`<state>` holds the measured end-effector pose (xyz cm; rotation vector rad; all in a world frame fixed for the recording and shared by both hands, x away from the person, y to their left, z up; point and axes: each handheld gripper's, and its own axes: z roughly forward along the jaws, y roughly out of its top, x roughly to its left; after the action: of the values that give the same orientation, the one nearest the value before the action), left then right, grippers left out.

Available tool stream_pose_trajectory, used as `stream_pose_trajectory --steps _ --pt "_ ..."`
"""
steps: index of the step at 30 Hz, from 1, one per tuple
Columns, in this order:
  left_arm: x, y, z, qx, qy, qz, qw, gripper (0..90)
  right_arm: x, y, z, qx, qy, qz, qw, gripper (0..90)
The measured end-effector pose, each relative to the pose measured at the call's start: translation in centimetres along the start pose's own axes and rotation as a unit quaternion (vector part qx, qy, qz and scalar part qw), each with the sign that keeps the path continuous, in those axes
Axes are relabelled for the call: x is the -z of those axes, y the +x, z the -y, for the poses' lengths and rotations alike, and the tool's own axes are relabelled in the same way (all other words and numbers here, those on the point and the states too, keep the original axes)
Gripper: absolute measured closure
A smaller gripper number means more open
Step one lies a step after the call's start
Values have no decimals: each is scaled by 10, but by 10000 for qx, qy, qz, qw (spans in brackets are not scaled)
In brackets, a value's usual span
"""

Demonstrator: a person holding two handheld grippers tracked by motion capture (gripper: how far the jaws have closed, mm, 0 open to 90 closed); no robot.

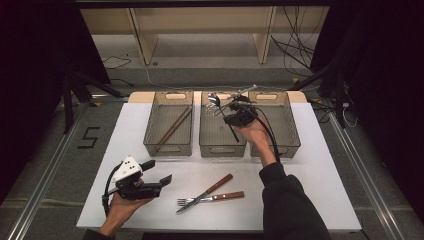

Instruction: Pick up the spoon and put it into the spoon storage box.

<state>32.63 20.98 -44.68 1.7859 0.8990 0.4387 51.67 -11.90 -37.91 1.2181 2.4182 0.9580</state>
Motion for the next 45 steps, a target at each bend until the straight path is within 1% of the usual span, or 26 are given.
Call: stream_pose_trajectory --steps 3,6,11,21,25,26,27,29,31,34,35,36,37,38,39,40,41,44,45 --pt "0 0 0 0 8 -1 10000 175 -6 0 2 19 69 26 10000 852" --pt "0 0 0 13 2 -3 10000 175 -9 0 3 -38 98 19 9999 852" --pt "0 0 0 4 0 0 10000 175 -12 1 4 -51 139 51 9999 851" --pt "0 0 0 -2 5 -3 10000 174 -22 0 13 -179 257 68 9995 844" --pt "0 0 0 4 13 -2 10000 174 -24 0 14 -219 345 77 9991 835" --pt "1 0 0 0 15 -3 10000 174 -24 0 14 -202 351 80 9991 809" --pt "1 0 0 11 19 2 10000 175 -24 -1 13 -238 316 56 9992 739" --pt "0 0 0 9 16 -2 10000 174 -21 -1 12 -308 275 -3 9991 685" --pt "0 0 0 8 16 -3 10000 174 -18 -1 12 -296 171 -87 9994 639" --pt "0 0 0 0 25 -1 10000 174 -13 2 11 -184 93 -168 9996 588" --pt "0 0 0 0 25 -1 10000 174 -13 2 11 -184 93 -168 9996 588" --pt "0 0 0 4 17 -5 10000 174 -9 5 11 -100 34 -273 9996 549" --pt "0 0 0 6 13 -7 10000 174 -9 5 11 -100 34 -273 9996 549" --pt "0 0 0 12 5 -7 10000 173 -5 10 12 14 8 -277 9996 502" --pt "0 0 0 17 11 1 10000 173 -3 12 12 100 -2 -315 9995 495" --pt "0 0 0 9 27 2 10000 173 -3 12 12 100 -2 -315 9995 495" --pt "1 0 0 12 26 2 10000 173 3 17 13 262 -74 -448 9986 468" --pt "1 1 0 27 16 0 10000 173 10 24 15 458 -113 -618 9970 416" --pt "1 1 0 27 17 -1 10000 173 10 24 15 458 -113 -618 9970 416"
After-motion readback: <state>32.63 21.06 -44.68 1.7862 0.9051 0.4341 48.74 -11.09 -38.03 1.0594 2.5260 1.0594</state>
